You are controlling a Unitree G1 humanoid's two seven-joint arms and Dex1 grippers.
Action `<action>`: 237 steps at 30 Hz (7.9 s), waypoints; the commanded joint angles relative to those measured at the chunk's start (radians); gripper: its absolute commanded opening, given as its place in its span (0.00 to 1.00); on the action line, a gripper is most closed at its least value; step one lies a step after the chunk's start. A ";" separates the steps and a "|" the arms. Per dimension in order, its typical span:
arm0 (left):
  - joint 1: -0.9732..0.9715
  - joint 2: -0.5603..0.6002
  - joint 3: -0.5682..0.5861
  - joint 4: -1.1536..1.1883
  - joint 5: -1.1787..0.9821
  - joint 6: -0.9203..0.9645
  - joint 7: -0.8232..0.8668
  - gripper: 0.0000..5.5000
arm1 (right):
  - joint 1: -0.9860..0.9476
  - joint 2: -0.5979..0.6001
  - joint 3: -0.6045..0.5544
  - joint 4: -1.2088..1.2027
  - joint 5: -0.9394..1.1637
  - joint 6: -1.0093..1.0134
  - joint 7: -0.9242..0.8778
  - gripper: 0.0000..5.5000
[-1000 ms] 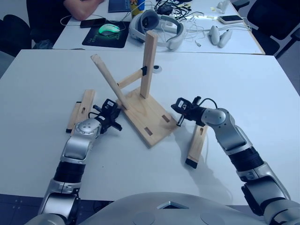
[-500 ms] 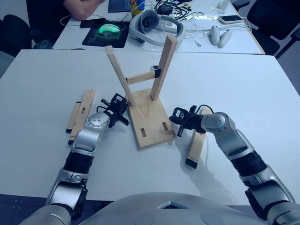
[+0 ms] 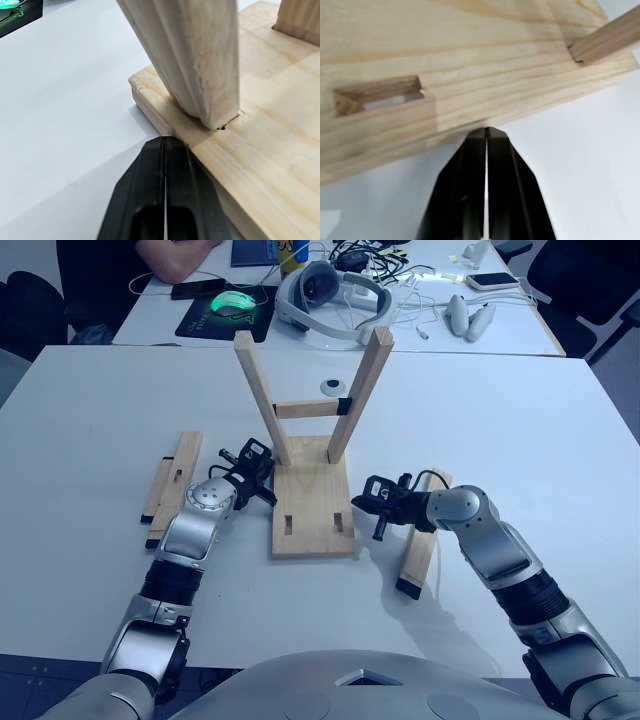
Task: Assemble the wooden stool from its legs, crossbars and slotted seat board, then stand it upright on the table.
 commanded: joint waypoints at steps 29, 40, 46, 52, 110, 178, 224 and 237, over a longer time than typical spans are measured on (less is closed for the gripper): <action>0.084 0.002 0.239 -0.101 -0.050 -0.158 0.103 0.00 | -0.082 -0.178 -0.377 -0.002 0.214 0.055 0.053 0.00; 0.165 -0.033 0.247 -0.137 -0.052 -0.185 0.143 0.00 | -0.057 -0.329 -0.395 0.232 0.215 -0.040 0.150 0.00; 0.172 -0.044 0.243 -0.127 -0.050 -0.192 0.153 0.00 | 0.070 -0.107 -0.563 0.035 0.334 0.129 -0.128 0.16; 0.161 -0.059 0.226 -0.121 -0.045 -0.192 0.161 0.00 | 0.214 0.083 -0.556 -0.266 0.310 0.410 -0.427 0.32; 0.157 -0.065 0.195 -0.203 -0.046 -0.124 0.165 0.00 | 0.092 0.427 -0.543 -0.231 0.341 0.919 -0.715 0.38; 0.250 0.272 0.503 0.037 -0.194 -0.063 -0.061 0.65 | 0.099 0.476 -0.728 -0.098 0.300 0.193 -0.912 0.79; 0.322 0.287 0.389 0.138 -0.216 0.071 -0.069 0.55 | -0.010 0.498 -0.721 -0.094 0.316 0.205 -0.984 0.79; 0.233 0.314 0.374 0.235 -0.150 -0.175 -0.058 0.24 | -0.110 0.483 -0.751 -0.004 0.357 0.174 -0.958 0.79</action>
